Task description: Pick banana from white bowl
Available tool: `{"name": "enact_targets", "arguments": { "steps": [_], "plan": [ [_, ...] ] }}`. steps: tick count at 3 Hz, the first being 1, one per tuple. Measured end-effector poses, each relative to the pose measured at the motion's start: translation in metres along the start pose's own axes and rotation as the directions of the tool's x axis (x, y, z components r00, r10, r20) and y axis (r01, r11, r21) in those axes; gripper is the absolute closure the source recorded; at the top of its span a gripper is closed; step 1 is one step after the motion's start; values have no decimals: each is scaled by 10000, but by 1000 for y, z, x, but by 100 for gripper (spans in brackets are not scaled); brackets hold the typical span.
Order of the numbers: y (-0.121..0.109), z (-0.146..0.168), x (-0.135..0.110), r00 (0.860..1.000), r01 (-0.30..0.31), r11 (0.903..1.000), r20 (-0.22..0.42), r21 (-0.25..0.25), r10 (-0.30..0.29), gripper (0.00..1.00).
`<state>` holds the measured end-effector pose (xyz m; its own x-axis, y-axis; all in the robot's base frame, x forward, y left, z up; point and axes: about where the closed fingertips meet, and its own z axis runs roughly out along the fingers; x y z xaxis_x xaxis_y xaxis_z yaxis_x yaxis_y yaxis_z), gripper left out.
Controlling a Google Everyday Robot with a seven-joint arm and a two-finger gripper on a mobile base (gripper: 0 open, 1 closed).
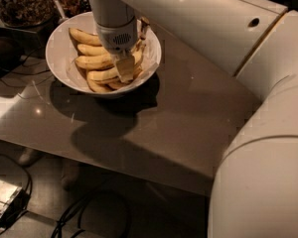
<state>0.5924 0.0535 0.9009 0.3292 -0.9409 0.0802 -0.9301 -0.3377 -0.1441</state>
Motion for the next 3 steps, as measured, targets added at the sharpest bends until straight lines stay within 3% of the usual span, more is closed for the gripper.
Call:
{"name": "enact_targets", "arguments": {
  "steps": [1, 3],
  "plan": [
    [-2, -6, -1, 9996, -43, 9996, 278, 279, 35, 100],
    [36, -54, 7, 9884, -324, 9894, 1515, 1413, 107, 100]
  ]
}}
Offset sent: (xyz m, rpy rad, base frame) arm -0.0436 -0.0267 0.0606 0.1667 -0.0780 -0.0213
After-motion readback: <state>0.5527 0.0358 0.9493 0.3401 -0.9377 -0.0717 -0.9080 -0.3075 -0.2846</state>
